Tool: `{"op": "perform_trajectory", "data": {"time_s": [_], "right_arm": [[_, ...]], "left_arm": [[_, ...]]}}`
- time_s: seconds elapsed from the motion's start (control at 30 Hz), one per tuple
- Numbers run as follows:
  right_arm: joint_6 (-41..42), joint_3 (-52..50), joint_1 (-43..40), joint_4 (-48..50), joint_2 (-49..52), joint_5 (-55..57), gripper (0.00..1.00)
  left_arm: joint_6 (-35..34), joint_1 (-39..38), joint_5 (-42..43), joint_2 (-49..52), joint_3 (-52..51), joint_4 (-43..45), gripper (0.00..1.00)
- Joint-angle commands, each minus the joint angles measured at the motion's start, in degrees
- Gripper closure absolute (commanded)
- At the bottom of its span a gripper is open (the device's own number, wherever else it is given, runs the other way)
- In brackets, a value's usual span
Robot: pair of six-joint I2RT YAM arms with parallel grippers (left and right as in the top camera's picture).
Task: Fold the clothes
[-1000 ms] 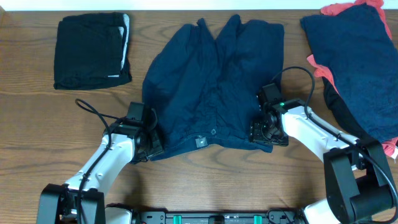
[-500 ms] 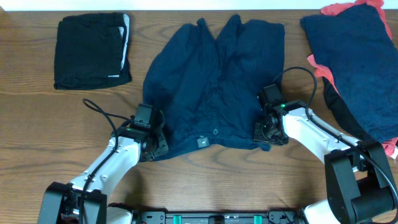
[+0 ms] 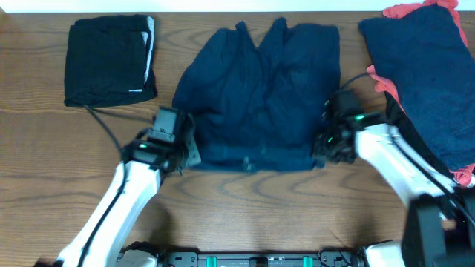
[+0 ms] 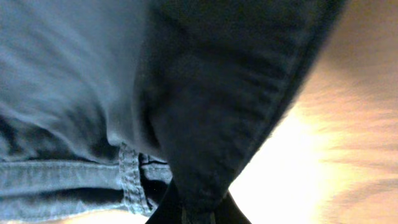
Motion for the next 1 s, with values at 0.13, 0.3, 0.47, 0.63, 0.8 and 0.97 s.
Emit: {"op": "perform_trajectory", "data": {"time_s": [0.13,0.3,0.47,0.63,0.8,0.97], "right_arm": [[-9.16,19.28,-11.15,-4.98,-12.33,3.63,0.99],[-13.33,36.22,-16.37,-12.98,-14.58,3.45,0.99],[-17.09,52.59,-17.18,-22.43,-14.69,3.5,0.99],[-18.18,64.76,-17.18,-30.53,-14.91,3.93,0.99],[-18.38,71.34,-17.18,-38.1,-15.67,4.13,0.99],[-17.9,72.37,-17.18,-46.88,-16.55,4.09,0.99]], "left_arm": [[5.97,0.46,-15.58,-11.06,15.85,-0.09,0.94],[9.16,0.46,-19.17,-15.61,26.45,0.31,0.94],[11.34,0.46,-19.58,-19.74,34.67,0.26,0.94],[12.2,0.46,-19.56,-24.52,39.85,-0.07,0.94],[12.09,0.39,-18.8,-28.7,41.38,-1.75,0.94],[8.92,0.39,-17.53,-30.51,41.35,-8.02,0.94]]}}
